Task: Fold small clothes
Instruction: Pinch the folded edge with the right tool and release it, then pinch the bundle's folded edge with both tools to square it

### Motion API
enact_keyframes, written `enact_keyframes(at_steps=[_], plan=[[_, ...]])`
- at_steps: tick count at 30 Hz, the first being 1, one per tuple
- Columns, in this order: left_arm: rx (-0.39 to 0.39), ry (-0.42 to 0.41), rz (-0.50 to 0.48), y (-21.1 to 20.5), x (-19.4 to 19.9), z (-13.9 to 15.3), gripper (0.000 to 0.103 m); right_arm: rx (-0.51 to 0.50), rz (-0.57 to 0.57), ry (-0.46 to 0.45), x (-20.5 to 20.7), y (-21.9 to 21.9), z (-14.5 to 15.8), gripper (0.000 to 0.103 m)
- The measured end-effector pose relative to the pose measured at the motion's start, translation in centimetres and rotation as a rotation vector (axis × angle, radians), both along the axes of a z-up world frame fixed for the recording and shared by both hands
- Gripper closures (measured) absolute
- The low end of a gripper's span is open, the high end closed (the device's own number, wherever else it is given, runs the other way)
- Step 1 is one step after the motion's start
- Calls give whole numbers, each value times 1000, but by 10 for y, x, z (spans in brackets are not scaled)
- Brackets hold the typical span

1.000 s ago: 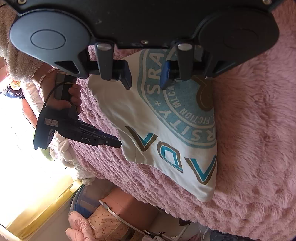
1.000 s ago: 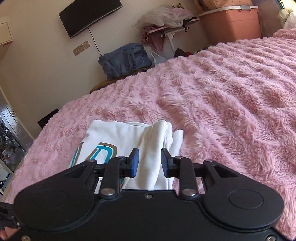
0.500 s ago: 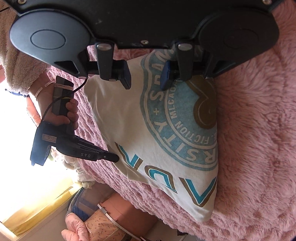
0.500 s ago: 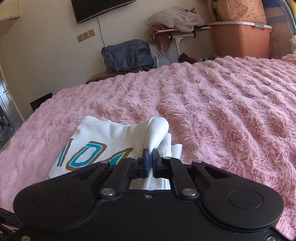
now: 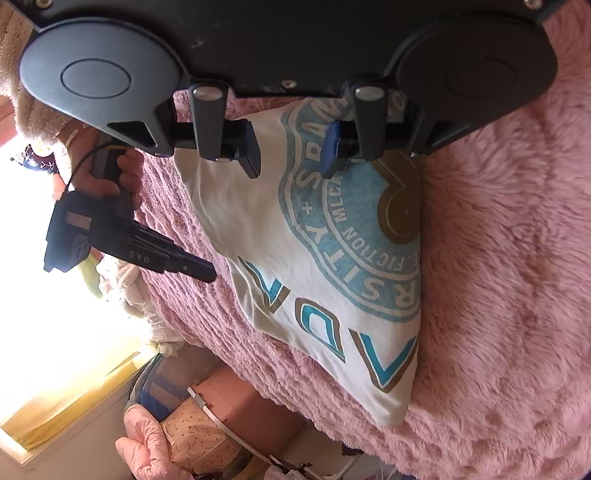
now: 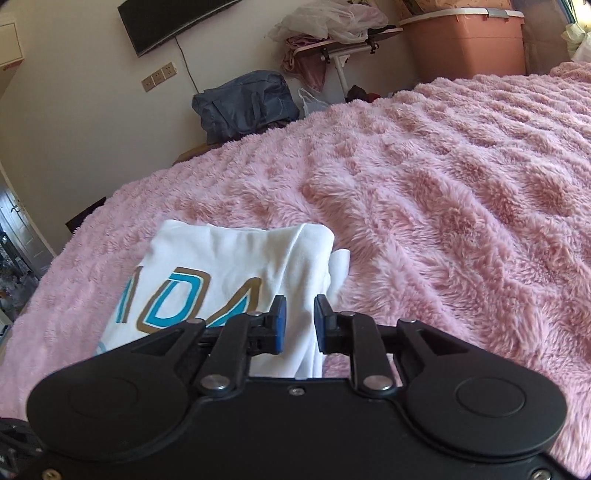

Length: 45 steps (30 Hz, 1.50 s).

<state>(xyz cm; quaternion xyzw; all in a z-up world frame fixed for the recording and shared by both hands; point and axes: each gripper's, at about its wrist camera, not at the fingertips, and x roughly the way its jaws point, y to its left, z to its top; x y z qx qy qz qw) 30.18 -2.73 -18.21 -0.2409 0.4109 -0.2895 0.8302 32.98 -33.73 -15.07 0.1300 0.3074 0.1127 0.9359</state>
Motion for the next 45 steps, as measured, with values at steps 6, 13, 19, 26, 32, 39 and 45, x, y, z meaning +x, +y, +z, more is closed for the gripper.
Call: enact_keyframes(at_steps=[6,13,19,26,32,39,45], plan=[[159,-90,39,19,-39,15,66,-21,81,44,-64,-2,4,59],[409,-163,59,10,-67,-2,66,56,17,108,-107,-18,-25,58],[453,-194,71,-1,-68,-4,69,82,17,111,-112,-14,-29,58],[482,-197,71,-12,-64,5,98,61,66,126,-111,-3,-33,89],[576,-158,30,-19,-63,7,99,29,56,62,-121,-5,-8,97],[546,-78,9,-7,-62,-11,96,44,25,173,-113,-9,-49,95],[438,-161,82,16,-74,47,85,39,-29,46,-127,-14,-9,69]])
